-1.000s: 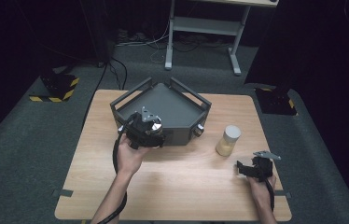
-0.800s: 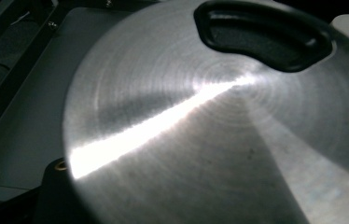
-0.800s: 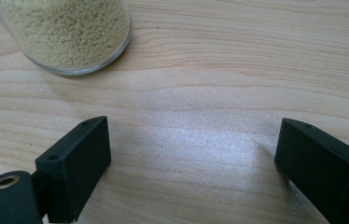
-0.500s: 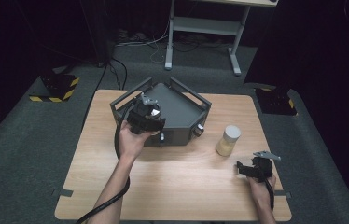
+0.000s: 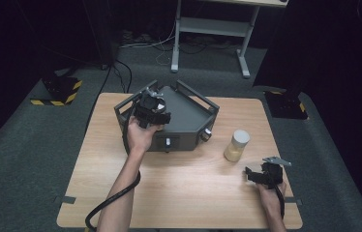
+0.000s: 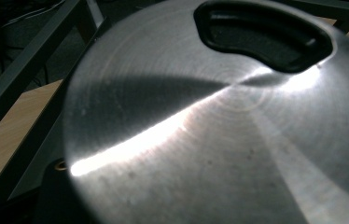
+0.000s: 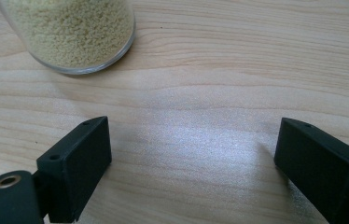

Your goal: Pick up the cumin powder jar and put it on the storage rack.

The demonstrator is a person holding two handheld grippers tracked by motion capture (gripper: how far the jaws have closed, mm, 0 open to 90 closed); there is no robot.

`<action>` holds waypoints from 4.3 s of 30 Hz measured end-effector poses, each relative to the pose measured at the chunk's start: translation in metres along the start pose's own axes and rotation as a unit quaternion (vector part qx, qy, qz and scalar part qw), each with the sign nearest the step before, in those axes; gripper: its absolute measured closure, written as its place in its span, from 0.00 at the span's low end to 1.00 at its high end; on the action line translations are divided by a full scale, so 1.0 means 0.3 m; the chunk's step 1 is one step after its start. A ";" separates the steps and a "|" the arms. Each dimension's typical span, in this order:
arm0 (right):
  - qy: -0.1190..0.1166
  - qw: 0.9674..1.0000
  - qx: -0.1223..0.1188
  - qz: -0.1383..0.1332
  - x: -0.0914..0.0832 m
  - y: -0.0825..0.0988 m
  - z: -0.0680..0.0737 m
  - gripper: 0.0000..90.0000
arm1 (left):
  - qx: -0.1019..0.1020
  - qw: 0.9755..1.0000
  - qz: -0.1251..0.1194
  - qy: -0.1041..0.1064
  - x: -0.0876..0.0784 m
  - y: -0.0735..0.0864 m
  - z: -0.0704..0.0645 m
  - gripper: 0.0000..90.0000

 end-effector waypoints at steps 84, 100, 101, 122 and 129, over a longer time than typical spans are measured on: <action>0.003 1.000 0.000 0.001 -0.001 0.000 0.006 0.12 | -0.059 0.997 -0.046 -0.018 -0.011 0.162 0.038 0.05; 0.004 1.000 0.000 0.001 -0.001 0.001 0.007 0.12 | -0.011 0.997 -0.067 0.021 -0.106 0.396 -0.031 0.05; 0.004 1.000 0.000 0.001 -0.001 0.001 0.007 0.12 | -0.009 0.998 -0.066 0.020 -0.105 0.414 -0.036 0.05; 0.006 1.000 0.001 0.002 -0.004 0.004 0.013 0.11 | -0.031 0.999 -0.025 0.019 0.037 0.687 -0.074 0.05; 0.006 1.000 0.001 0.002 -0.004 0.004 0.013 0.11 | -0.032 0.999 -0.012 0.016 0.090 0.699 -0.081 0.05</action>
Point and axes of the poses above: each handheld gripper's, and its own axes: x roughly forward along the jaws, y roughly out of its underside, z roughly to its left, the point moved 4 cm from there along x, roughly forward along the jaws, and after that the axes turned 7 degrees about z, right-handed, at the moved point
